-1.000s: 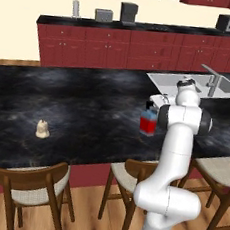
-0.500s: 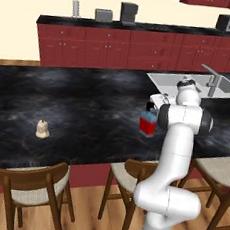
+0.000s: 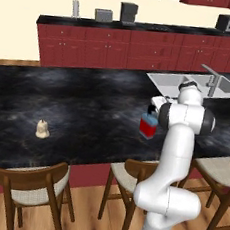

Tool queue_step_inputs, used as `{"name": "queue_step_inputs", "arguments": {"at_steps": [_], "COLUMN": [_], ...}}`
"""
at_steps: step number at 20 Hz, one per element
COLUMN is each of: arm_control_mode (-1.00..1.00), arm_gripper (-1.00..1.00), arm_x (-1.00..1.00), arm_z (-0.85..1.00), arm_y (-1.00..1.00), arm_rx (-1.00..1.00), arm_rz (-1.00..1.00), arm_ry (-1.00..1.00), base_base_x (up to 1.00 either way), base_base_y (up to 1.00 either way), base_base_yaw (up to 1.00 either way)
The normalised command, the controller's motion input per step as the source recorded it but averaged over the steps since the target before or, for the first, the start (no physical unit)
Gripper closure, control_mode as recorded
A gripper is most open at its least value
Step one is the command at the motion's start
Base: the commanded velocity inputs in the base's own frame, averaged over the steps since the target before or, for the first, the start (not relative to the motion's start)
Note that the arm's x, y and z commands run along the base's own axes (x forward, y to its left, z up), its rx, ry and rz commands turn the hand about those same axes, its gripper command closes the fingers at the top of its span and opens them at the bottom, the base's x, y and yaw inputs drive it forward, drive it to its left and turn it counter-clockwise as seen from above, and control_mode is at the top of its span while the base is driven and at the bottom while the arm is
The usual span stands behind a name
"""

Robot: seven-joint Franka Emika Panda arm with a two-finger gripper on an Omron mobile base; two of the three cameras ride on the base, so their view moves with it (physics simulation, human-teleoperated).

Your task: Get the candle and the liquor from the cabinet and move them to the dining counter.

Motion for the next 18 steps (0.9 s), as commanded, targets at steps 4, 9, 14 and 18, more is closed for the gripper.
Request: {"name": "queue_step_inputs", "arguments": {"at_steps": [4, 9, 14, 18], "arm_control_mode": [-1.0, -1.0, -1.0, -1.0], "arm_gripper": [1.0, 1.0, -1.0, -1.0], "arm_x": [-0.1, 0.0, 0.0, 0.0], "arm_z": [-0.07, 0.0, 0.0, 0.0], "arm_y": [0.0, 0.0, 0.0, 0.0], "arm_rx": [0.0, 0.0, 0.0, 0.0], "arm_rz": [0.01, 0.0, 0.0, 0.0], "arm_ry": [0.0, 0.0, 0.0, 0.0], "base_base_x": [0.0, 0.0, 0.0, 0.0], "base_base_y": [0.0, 0.0, 0.0, 0.0], "base_base_yaw": [0.0, 0.0, 0.0, 0.0]}}
